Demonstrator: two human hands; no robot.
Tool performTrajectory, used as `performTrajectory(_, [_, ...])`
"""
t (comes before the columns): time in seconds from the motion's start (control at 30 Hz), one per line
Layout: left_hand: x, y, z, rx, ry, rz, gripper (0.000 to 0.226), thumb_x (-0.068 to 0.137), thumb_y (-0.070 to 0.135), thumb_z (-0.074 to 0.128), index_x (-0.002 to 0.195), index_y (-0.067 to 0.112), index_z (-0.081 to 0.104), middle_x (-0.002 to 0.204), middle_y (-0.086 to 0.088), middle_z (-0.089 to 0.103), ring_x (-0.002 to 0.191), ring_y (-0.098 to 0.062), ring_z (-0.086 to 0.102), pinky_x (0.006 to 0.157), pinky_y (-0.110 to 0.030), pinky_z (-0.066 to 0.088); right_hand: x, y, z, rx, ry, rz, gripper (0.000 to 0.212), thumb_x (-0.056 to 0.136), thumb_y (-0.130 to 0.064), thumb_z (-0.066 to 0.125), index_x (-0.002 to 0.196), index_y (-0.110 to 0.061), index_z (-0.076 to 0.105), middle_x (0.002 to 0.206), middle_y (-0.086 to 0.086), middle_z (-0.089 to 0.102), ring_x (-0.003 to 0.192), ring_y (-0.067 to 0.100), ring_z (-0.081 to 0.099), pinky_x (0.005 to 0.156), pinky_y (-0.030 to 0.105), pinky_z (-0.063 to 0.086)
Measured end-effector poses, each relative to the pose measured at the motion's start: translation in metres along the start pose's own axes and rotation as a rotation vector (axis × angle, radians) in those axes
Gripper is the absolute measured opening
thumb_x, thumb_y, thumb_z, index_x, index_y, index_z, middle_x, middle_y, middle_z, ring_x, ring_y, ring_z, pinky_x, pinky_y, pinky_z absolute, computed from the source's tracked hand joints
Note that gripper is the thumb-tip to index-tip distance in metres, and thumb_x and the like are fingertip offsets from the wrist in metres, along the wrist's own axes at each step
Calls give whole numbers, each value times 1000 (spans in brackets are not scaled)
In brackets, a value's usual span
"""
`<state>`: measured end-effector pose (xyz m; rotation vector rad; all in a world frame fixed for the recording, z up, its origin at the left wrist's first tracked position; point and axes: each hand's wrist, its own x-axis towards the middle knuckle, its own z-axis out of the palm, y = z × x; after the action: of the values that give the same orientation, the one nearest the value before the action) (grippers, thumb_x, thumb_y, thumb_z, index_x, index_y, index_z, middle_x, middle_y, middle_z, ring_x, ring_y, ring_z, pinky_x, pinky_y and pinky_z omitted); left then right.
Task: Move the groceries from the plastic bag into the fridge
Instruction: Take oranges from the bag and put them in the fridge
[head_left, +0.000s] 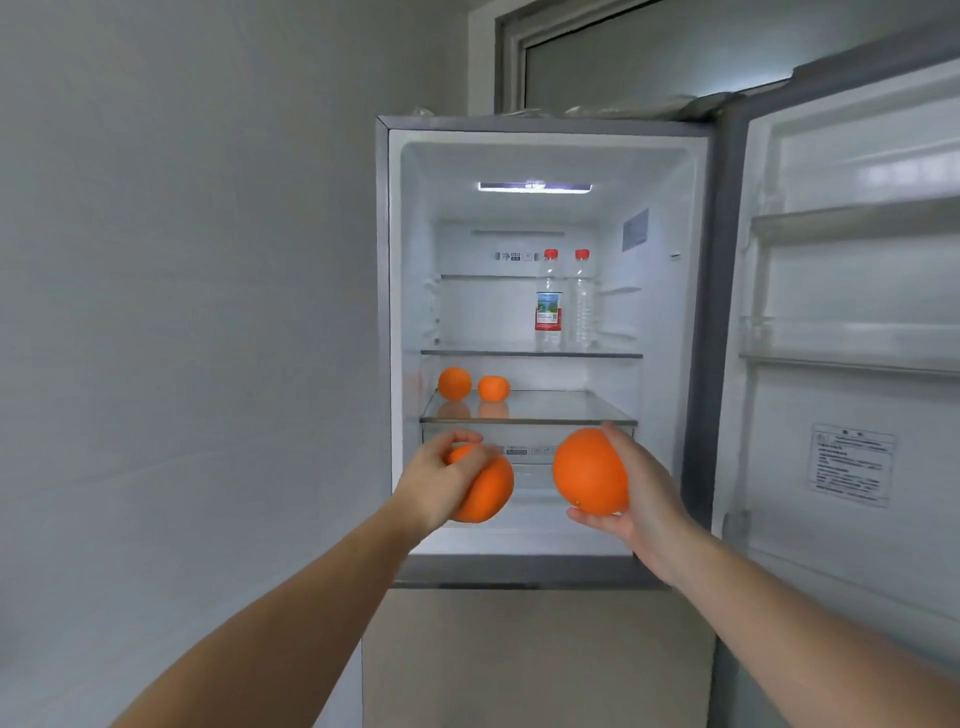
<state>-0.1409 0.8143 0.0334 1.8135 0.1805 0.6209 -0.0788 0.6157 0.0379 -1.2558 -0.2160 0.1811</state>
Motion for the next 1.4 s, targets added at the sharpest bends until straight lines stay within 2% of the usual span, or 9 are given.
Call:
performTrajectory(0.1, [58,-14,-1,-9,-38,55,40,76,41,79,107,34,54,110,6,57,97,-14,61,80,-34,55,52,3,11,-108,-39,-93,23,88,-28,66,109,-29,56,122,4,50,98,24,59,82,51,57])
performTrajectory(0.2, [108,-26,-2,58,-64,92,61,67,40,85,116,32,49,118,7,52,103,-16,58,82,-31,52,97,9,21,-460,-1,-266,55,82,-27,72,130,-30,45,128,-3,48,107,19,54,90,42,51])
performTrajectory(0.27, [138,-32,-4,101,-54,98,67,66,38,86,118,33,45,119,8,49,105,-17,55,79,-29,49,122,12,28,-712,32,-425,76,74,-29,80,137,-29,38,126,-10,43,110,14,48,88,31,41])
performTrajectory(0.43, [196,-52,-1,260,-13,172,74,66,37,86,128,28,46,120,7,50,105,-17,54,86,-32,49,191,21,39,-924,13,-665,82,62,-32,88,131,-33,44,122,-12,41,104,8,46,78,16,36])
performTrajectory(0.77, [283,-70,20,422,109,171,79,70,33,83,137,22,43,121,5,50,103,-11,51,83,-22,39,332,29,45,-817,-183,-496,79,64,-45,85,128,-32,41,118,-6,52,99,16,57,79,32,49])
performTrajectory(0.93, [321,-81,25,556,156,89,74,72,38,82,133,21,44,123,-1,50,101,-12,49,78,-20,38,383,33,57,-968,-193,-423,78,51,-72,69,115,-33,45,103,-8,61,93,19,61,83,40,52])
performTrajectory(1.17, [361,-106,31,633,201,22,88,70,43,81,143,21,37,137,-3,41,122,-22,46,103,-35,42,429,42,74,-1002,-268,-363,62,60,-64,73,109,-30,55,105,-7,57,90,15,59,77,32,50])
performTrajectory(1.27, [373,-117,29,680,210,16,88,68,48,81,141,23,40,135,-3,50,120,-22,49,101,-41,45,445,45,81,-1035,-249,-387,61,56,-69,69,103,-31,56,105,-7,58,90,15,59,81,39,53])
performTrajectory(1.4, [389,-122,26,675,196,-25,76,74,40,80,136,20,40,133,-4,47,111,-22,52,94,-30,43,457,50,89,-1015,-292,-403,61,71,-58,71,120,-27,52,115,-3,60,101,19,58,88,39,50])
